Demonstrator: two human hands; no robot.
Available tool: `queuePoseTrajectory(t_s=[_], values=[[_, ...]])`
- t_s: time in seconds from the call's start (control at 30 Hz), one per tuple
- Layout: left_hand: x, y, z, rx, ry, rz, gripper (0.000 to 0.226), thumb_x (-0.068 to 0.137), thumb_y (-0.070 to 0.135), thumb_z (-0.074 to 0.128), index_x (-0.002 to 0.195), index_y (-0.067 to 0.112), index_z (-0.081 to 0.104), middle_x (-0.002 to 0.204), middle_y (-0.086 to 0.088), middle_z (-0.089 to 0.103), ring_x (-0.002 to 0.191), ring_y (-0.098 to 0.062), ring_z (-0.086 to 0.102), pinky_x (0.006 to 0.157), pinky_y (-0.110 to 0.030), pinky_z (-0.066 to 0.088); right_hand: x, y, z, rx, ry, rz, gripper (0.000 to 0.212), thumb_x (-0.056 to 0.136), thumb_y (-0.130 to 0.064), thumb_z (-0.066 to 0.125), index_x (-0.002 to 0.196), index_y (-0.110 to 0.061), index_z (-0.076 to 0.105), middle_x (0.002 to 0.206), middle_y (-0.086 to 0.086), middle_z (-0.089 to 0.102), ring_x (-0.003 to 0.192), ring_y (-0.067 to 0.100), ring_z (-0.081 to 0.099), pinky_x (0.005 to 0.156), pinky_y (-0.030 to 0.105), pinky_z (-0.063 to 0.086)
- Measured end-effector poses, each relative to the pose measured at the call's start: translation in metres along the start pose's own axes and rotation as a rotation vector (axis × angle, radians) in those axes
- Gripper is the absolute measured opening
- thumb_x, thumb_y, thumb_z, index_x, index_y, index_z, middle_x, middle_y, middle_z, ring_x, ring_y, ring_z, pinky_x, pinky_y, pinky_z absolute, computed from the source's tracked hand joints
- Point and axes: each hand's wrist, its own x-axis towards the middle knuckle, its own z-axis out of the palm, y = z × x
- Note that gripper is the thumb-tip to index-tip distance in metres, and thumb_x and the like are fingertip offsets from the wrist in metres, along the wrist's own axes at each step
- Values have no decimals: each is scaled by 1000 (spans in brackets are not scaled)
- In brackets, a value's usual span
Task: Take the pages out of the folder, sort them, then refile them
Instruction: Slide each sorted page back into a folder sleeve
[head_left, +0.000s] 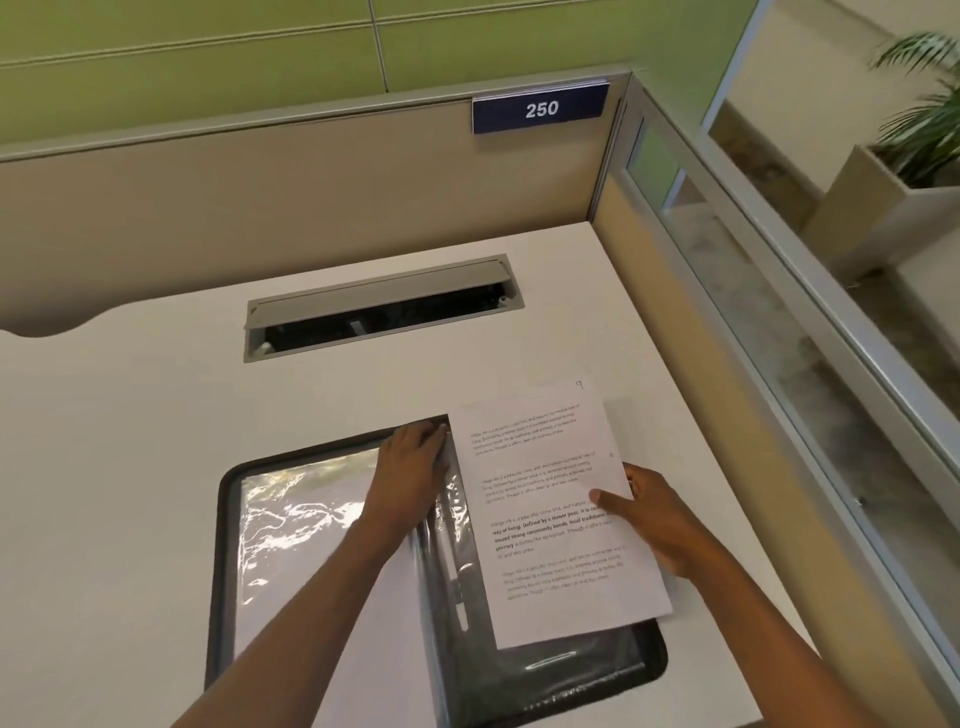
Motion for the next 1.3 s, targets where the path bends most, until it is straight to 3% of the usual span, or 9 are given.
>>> queuePoseTrajectory(t_s=[0.13,0.27,0.43,0.53,0.6,0.73,0.93,1.1,1.3], values=[[12,3,-1,-13,1,-72,41,97,18,68,138,20,66,121,-3,65,118,-28,55,101,-46,36,-1,5,-7,27,-1,14,40,93,-26,75,132,-22,65,121,0,75,106,27,74,95,54,57],[29,2,-11,-78,-92,-97,18,99,22,64,114,27,73,105,4,61,109,-22,53,92,-39,27,-3,7,-10,44,-5,20,40,93,-24,74,132,-21,64,122,2,75,107,28,73,95,55,57],[46,-9,-19,-211,-153,-87,16,87,14,75,87,30,72,86,15,69,89,-11,64,92,-41,44,-3,2,-19,23,38,-5,39,94,-23,73,131,-20,65,119,0,76,103,26,75,91,50,60],[45,-11,-21,-273,-154,-54,17,88,12,76,86,28,74,73,9,74,73,-8,69,77,-27,49,-2,-7,-28,-12,107,-42,35,93,-23,73,127,-21,66,114,-2,77,96,22,76,82,43,63],[45,-10,-19,-288,-126,-39,16,89,12,77,86,27,74,70,6,74,67,-10,70,69,-21,50,0,-14,-35,-14,146,-64,32,93,-21,74,124,-23,67,113,-1,77,96,23,77,83,47,63],[41,-10,-13,-156,-27,0,5,90,23,77,86,26,76,76,8,71,79,-14,64,87,-39,49,8,-36,-46,-6,247,-127,26,93,-15,73,118,-22,70,112,0,78,94,21,77,84,48,62],[26,-10,0,-34,171,128,9,95,28,73,92,27,81,94,9,70,92,-20,56,81,-35,34,26,-93,-40,-35,352,-308,34,95,-14,71,129,-18,66,111,-12,75,93,9,75,69,22,61],[18,-10,5,-47,187,156,29,100,38,51,91,28,77,91,14,74,89,-18,58,83,-34,30,47,-141,-16,-44,351,-478,33,98,-9,67,131,-14,64,112,-14,72,96,2,73,74,17,59],[17,-16,8,-46,210,178,30,101,41,50,91,28,75,85,17,72,94,-17,56,88,-36,32,83,-179,21,-147,260,-599,26,99,-11,66,123,-21,66,115,-8,73,104,8,72,88,28,60]])
